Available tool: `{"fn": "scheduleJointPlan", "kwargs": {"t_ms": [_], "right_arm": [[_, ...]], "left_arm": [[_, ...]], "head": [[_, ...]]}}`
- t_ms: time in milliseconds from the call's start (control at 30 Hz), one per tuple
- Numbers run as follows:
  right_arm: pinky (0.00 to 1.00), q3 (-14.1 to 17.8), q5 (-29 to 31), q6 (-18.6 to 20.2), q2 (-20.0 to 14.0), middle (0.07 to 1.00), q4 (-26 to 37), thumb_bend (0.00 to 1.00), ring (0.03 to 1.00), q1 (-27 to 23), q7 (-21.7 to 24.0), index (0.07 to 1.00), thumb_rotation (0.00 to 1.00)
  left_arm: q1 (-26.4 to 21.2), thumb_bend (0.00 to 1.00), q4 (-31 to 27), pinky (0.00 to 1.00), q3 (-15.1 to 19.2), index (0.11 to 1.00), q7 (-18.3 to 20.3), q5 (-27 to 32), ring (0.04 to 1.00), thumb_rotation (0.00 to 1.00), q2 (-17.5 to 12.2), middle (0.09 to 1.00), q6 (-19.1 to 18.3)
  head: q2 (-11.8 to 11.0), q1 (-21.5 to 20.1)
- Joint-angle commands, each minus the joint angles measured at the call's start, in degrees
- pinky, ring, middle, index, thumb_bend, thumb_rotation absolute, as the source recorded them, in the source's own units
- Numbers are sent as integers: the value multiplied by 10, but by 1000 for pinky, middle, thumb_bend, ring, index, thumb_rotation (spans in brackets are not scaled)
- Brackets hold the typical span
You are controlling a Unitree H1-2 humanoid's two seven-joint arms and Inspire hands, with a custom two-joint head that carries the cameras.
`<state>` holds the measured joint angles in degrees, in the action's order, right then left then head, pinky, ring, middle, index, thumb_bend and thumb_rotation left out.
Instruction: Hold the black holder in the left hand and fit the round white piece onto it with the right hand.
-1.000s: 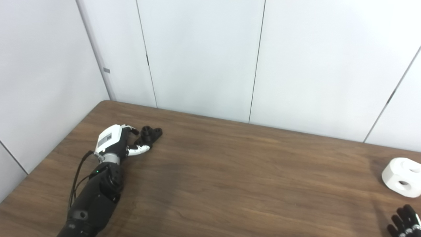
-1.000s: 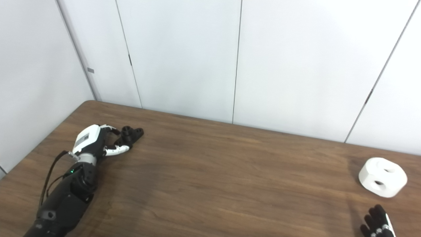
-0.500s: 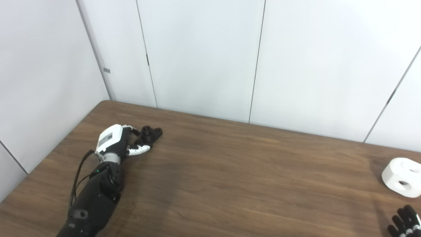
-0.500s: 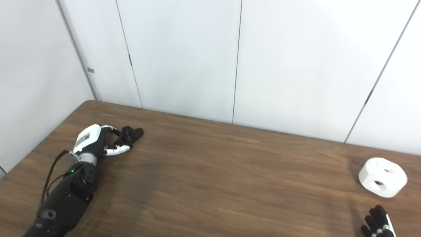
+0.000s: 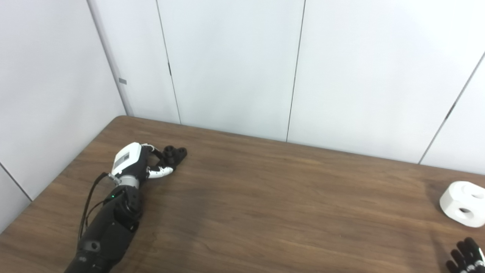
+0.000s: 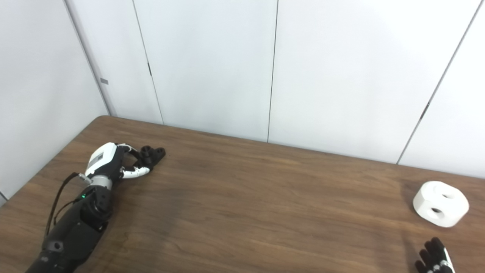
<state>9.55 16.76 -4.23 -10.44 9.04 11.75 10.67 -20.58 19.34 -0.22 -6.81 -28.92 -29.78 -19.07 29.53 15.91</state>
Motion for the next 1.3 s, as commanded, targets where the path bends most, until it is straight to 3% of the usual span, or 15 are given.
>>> {"fn": "scheduleJointPlan", "kwargs": {"t_ms": [0, 200, 767, 933, 1267], "right_arm": [[1000, -8, 3, 1, 17, 1000, -32, 701, 1000, 38, 0, 1000, 948], [1000, -7, 2, -2, 17, 1000, -36, 697, 1000, 37, -1, 1000, 949], [1000, -8, 3, 0, 18, 1000, -30, 689, 1000, 38, -2, 1000, 946], [1000, -10, 0, -2, 19, 1000, -28, 662, 1000, 38, -2, 1000, 970], [1000, -15, -7, 7, 21, 1000, -12, 643, 1000, 43, -7, 1000, 978]], "left_arm": [[-23, 533, -11, 1000, 9, 494, -22, 3, 972, 69, -8, 875, 29], [-21, 519, -5, 1000, 18, 485, -45, 11, 943, 45, 0, 831, 54], [1, 516, -34, 984, 22, 486, -19, 19, 966, 43, 14, 845, 38], [22, 515, -72, 949, 8, 487, -5, 13, 963, 45, 21, 849, 33], [68, 515, -148, 1000, -24, 487, 21, -7, 935, 44, 30, 830, 34]], "head": [[0, 0], [-1, -1], [7, -10], [10, -15], [20, -31]]}}
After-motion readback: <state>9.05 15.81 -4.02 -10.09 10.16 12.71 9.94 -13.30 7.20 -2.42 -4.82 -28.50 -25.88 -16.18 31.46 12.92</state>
